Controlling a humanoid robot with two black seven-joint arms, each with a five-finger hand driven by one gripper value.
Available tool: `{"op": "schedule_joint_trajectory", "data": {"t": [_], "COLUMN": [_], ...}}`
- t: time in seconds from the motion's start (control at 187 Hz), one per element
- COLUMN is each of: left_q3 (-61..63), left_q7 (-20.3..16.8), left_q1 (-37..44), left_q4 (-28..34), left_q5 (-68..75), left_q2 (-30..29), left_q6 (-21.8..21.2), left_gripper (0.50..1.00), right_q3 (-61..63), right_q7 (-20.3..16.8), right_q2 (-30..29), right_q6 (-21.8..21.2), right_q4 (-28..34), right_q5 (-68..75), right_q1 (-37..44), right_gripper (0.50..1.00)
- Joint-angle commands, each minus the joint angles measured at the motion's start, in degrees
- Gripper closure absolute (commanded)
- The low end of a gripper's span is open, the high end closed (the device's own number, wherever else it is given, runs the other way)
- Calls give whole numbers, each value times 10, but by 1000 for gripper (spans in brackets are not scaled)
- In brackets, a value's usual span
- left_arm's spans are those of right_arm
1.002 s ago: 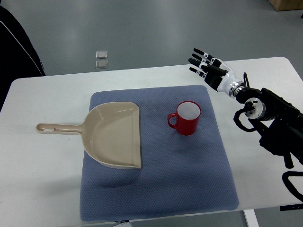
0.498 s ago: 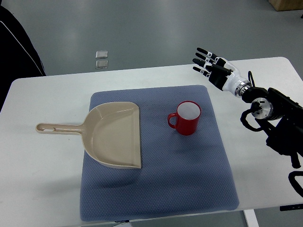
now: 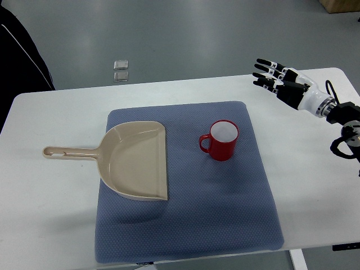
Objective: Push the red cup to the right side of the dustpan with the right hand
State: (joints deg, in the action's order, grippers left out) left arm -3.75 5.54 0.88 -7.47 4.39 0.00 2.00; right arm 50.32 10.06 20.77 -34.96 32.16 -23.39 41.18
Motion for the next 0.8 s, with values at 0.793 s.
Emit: {"op": "schedule_joint_trajectory", "data": {"t": [0.793], "left_q3": [0], "left_q7": [0], "left_q1": [0], "left_q4": [1], "left_q5": [0], "left_q2": [0], "left_q6": [0], "left_gripper": [500], "right_q3": [-43], "right_q7": [201], "right_q2": [19], "right_q6": [0], "right_q4": [62], "right_q5": [-176], "right_q1": [-80], "right_gripper": [566]}}
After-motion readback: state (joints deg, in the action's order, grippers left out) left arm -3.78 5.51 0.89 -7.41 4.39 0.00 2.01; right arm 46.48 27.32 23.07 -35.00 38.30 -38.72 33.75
